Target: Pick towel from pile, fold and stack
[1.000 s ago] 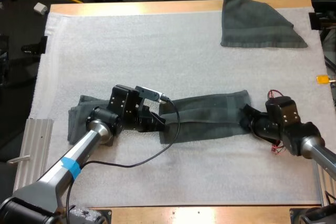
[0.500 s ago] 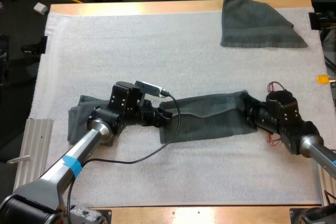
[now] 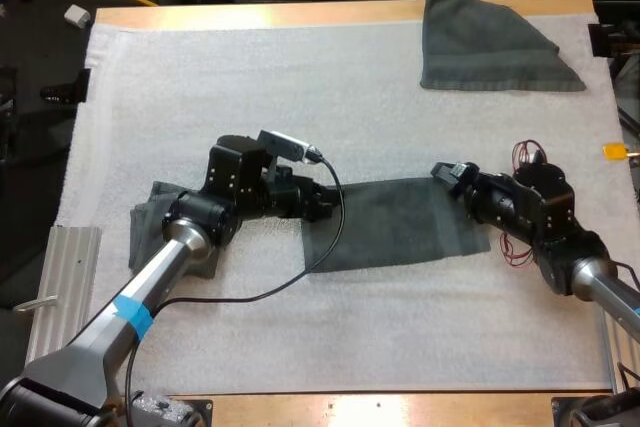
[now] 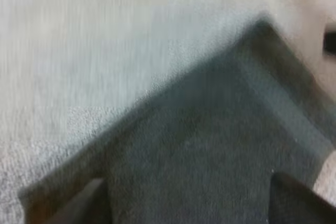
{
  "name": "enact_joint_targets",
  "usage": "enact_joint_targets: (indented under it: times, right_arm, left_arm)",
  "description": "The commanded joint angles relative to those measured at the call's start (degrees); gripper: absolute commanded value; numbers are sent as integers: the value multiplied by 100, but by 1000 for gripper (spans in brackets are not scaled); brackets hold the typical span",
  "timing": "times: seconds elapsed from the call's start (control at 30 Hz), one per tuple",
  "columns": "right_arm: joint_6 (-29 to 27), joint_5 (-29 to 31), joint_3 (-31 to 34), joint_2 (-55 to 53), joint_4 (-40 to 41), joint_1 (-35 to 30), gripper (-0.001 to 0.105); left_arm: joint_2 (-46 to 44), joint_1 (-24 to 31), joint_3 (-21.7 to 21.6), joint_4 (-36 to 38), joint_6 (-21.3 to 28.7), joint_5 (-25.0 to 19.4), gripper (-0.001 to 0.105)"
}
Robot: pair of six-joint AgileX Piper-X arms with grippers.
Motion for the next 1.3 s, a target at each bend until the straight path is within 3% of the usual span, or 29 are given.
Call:
enact_joint_targets:
  times: [0.0, 0.4, 0.7, 0.77, 1.03, 1.27]
  right_arm:
    - [-213, -140, -32, -175, 2, -21, 57]
    - [-1760, 35, -14, -1741, 2201, -30, 58]
    - [-2474, 140, -207, -2883, 3966, -18, 58]
    - [-2387, 108, -157, -2823, 3761, -8, 58]
    - [-3133, 190, -672, -3320, 5339, -17, 58]
    - [-3636, 1031, -1248, -3341, 6292, -21, 58]
  left_arm:
    - [-105, 5, -172, 69, -20, 35, 60]
    - [-1770, 13, -187, 1426, 187, -28, 61]
    - [-3251, 15, -154, 2752, 152, -11, 61]
    - [-3095, -2, -176, 2509, 122, -27, 61]
    - [-3897, -10, -175, 3341, 0, -25, 61]
    - [-4282, -24, -172, 3793, -81, -19, 61]
